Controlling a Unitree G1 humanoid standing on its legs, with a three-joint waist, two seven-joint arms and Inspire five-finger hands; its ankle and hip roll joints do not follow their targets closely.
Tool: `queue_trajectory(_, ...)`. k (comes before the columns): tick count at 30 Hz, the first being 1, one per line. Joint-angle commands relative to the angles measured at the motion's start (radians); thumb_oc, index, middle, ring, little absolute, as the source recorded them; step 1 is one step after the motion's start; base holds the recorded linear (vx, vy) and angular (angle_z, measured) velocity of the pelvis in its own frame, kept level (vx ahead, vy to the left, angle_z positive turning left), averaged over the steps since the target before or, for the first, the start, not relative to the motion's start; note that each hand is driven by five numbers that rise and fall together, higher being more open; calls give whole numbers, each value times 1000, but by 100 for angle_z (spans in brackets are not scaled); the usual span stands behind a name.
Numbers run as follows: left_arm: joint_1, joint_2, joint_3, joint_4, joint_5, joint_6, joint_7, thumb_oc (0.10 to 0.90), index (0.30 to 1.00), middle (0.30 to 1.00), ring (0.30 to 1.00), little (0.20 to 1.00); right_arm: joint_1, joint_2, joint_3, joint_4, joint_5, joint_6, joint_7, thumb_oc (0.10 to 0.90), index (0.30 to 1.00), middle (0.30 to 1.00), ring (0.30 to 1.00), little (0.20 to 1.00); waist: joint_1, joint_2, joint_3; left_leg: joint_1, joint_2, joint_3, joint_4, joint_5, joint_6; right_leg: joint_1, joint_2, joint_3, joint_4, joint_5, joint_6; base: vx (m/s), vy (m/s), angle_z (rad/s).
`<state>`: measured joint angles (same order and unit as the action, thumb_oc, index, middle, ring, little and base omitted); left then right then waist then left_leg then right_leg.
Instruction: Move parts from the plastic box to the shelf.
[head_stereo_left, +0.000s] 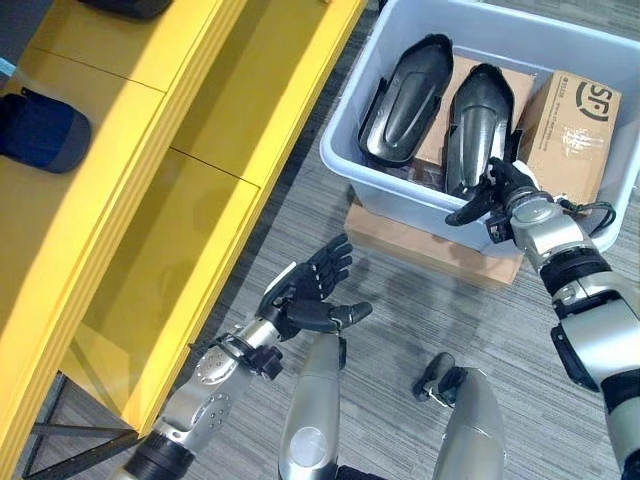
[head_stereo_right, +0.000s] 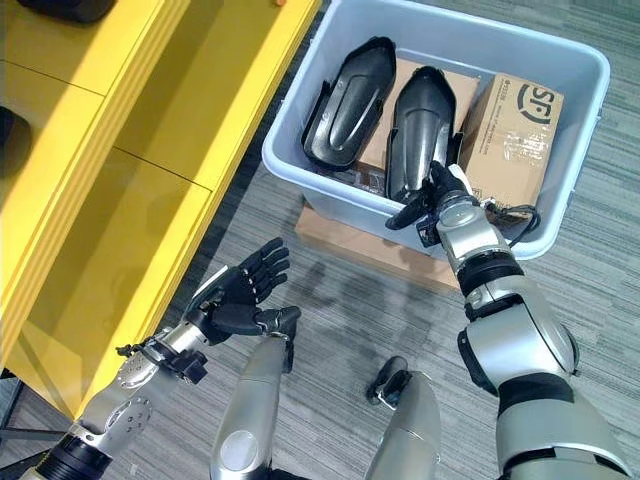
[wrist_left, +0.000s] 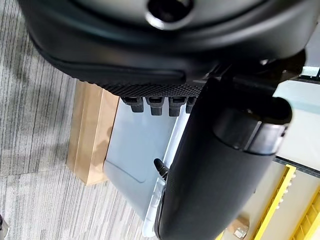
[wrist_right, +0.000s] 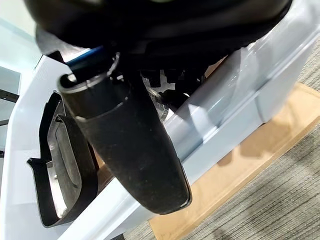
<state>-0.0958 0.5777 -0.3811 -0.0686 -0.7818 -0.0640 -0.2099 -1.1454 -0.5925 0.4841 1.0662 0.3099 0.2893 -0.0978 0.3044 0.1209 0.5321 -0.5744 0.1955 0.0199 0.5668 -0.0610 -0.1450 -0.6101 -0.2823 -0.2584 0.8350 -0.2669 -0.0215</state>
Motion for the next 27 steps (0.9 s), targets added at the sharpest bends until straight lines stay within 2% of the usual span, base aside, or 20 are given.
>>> queue_trajectory(1, 13, -21, -22, -100, -15, -81, -46, 900, 1000, 1000, 1000, 1000, -76, -38, -89, -69, 86, -54, -77, 900, 1000, 1000, 1000, 1000, -3, 55, -12, 13, -64, 13, -354, 211, 34, 121, 51, -63, 167, -232, -2, 38, 10, 1)
queue_trajectory(8, 6, -23, -31, -109, -5, -57, -44, 900, 1000, 1000, 1000, 1000, -67, -30, -106, -61, 181, -83, -77, 900, 1000, 1000, 1000, 1000, 1, 58, -12, 23, -85, 17, -349, 194, 51, 140, 51, -71, 137, -218, -6, 34, 8, 0)
queue_trajectory(11, 3, -18, -38, -111, -4, -59, -49, 900, 1000, 1000, 1000, 1000, -64, -30, -140, -60, 277, -131, -91, 900, 1000, 1000, 1000, 1000, 1, 61, -12, 28, -99, 18, -336, 174, 62, 150, 47, -73, 120, -208, -5, 41, 9, 3)
queue_trajectory(15, 9, -18, -42, -113, 5, -57, -52, 900, 1000, 1000, 1000, 1000, -58, -27, -166, -74, 327, -173, -91, 900, 1000, 1000, 1000, 1000, 1, 62, -12, 39, -111, 19, -331, 161, 71, 165, 45, -74, 104, -200, -6, 39, 6, 3)
queue_trajectory(27, 44, 3, -33, -121, -8, -63, -62, 900, 1000, 1000, 1000, 1000, -83, -67, -214, -173, 390, -210, -69, 900, 1000, 1000, 1000, 1000, -9, 62, -12, 68, -140, 24, -301, 118, 90, 201, 40, -61, 77, -185, -7, 55, 25, 1)
